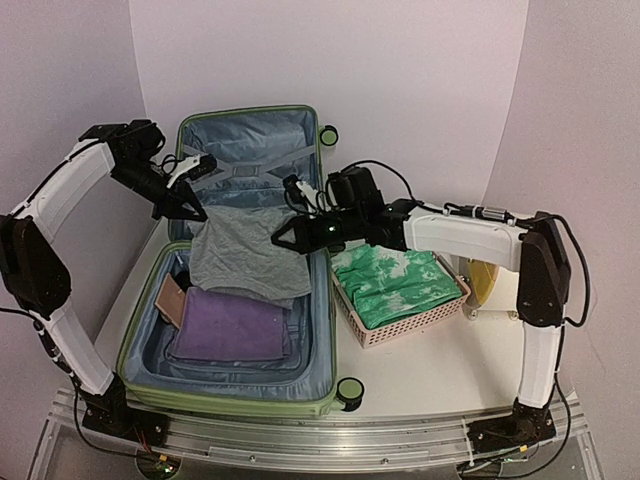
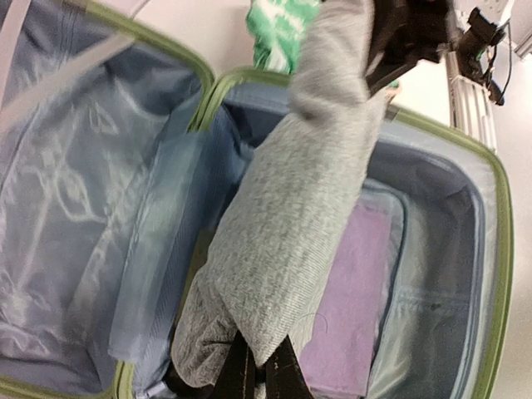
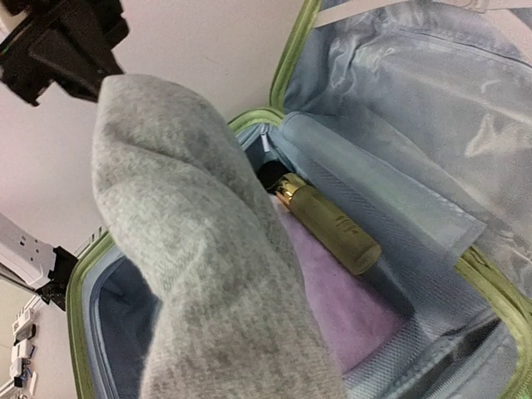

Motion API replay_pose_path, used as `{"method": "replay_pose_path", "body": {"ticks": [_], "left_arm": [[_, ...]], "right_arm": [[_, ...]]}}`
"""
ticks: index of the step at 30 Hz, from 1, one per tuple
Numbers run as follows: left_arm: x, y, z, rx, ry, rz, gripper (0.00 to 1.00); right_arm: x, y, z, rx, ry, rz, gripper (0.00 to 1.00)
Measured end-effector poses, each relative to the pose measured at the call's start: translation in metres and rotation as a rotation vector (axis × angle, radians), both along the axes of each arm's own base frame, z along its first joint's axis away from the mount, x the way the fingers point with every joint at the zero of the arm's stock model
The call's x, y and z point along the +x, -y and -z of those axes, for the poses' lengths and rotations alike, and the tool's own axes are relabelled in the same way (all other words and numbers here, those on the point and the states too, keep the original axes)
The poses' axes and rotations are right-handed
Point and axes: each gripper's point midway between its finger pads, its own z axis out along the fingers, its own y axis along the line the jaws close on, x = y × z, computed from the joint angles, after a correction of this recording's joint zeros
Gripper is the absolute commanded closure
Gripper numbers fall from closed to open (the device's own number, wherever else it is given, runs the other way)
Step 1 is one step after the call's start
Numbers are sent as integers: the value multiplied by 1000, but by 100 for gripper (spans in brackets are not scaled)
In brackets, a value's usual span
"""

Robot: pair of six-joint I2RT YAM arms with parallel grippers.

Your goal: Open, take out, and arrange the luggage

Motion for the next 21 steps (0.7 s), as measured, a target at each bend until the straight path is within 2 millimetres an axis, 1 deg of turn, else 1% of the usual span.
{"method": "replay_pose_path", "body": {"ticks": [1, 4, 5, 6, 8, 9, 10, 11, 14, 15, 16, 17, 18, 21], "left_arm": [[-1, 4, -4, -6, 4, 5, 100], [-8, 28, -28, -26, 39, 47, 100], [-15, 50, -54, -63, 87, 85, 100], [-20, 60, -62, -74, 91, 101, 100], [-22, 74, -75, -99, 108, 113, 100], [-24, 85, -81, -116, 119, 125, 100], [-30, 103, -86, -140, 127, 149, 100], [-34, 112, -86, -150, 117, 159, 100], [-48, 153, -83, -183, 78, 205, 100], [-49, 160, -82, -189, 68, 211, 100], [-52, 177, -78, -201, 45, 224, 100], [-53, 189, -75, -212, 26, 228, 100], [-53, 199, -72, -222, 6, 230, 100], [-52, 216, -65, -244, -34, 229, 100]], "right_arm": [[3, 5, -3, -2, -2, 15, 100], [16, 25, -19, -1, -8, 74, 100], [27, 48, -45, 18, 3, 133, 100], [33, 59, -56, 25, 11, 160, 100], [36, 75, -71, 25, 19, 193, 100], [37, 84, -78, 23, 22, 211, 100], [37, 101, -89, 16, 27, 243, 100], [38, 112, -95, 8, 30, 265, 100], [38, 146, -107, -32, 29, 335, 100], [38, 155, -109, -45, 29, 352, 100], [37, 169, -110, -69, 24, 378, 100], [35, 179, -112, -85, 22, 399, 100], [34, 190, -112, -103, 18, 418, 100], [27, 216, -112, -137, 9, 456, 100]]}}
